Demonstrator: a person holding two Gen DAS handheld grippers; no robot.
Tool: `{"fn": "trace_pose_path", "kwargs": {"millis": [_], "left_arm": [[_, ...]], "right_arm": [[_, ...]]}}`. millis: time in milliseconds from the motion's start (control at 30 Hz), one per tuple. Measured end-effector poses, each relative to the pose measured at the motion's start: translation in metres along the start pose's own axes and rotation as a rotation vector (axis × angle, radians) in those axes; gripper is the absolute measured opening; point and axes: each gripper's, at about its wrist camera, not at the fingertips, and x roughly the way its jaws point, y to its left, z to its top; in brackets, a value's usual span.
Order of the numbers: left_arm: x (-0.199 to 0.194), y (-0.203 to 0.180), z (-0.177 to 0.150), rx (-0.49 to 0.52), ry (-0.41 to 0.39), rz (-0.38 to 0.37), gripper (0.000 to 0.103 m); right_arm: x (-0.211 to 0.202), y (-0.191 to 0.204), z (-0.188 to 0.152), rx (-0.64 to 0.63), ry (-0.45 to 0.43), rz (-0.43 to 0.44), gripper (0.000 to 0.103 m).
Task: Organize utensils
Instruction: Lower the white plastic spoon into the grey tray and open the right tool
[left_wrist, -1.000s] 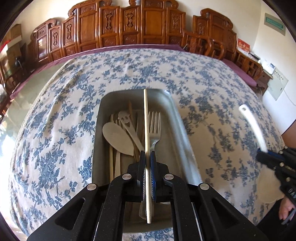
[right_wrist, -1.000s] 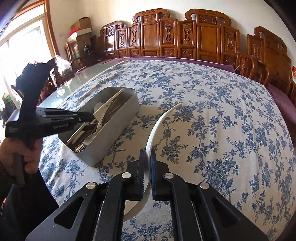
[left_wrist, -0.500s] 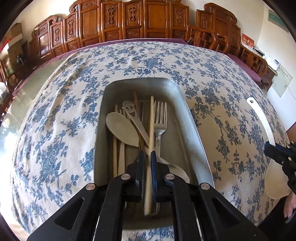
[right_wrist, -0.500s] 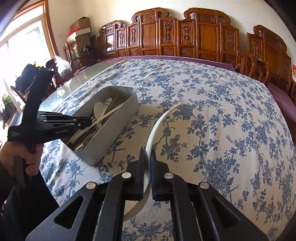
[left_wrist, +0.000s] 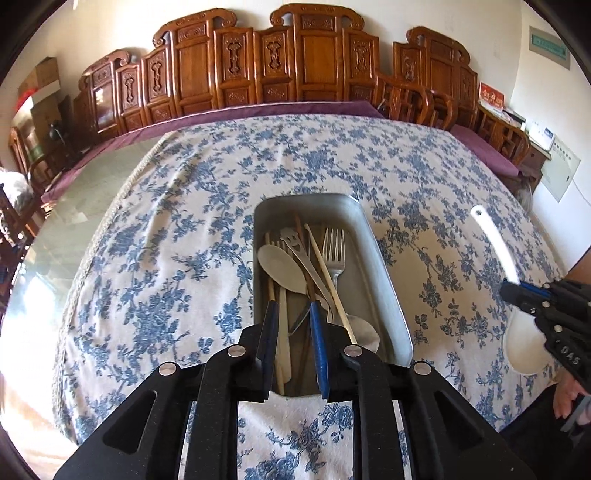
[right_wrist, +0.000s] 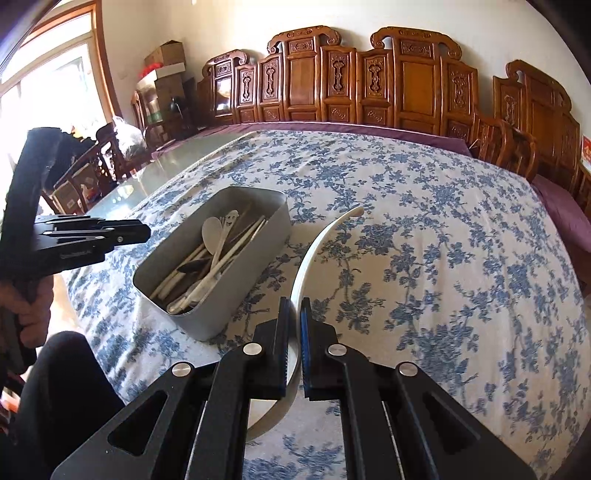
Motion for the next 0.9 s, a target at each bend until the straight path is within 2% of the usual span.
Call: {"fn": "trace_pose_path", "kwargs": {"millis": [367,733,900], "left_arm": [[-0.023,0.024,0.001,-0.021,-0.033,0.007,0.022],[-0.014,0.054,-0.01,-0.056,0.001,0.016,0.034],[-0.006,0.064,-0.016,-0.072,0.019,0.014,0.035]], "right_arm": [[0.03,0.024,0.036,0.053,0.007,0.094,0.007],[0.072,0.061,0.066,0.02,0.037,0.135,0.007],[0.095,0.071,0.068,0.028,0.071,0.145,0.007]]}}
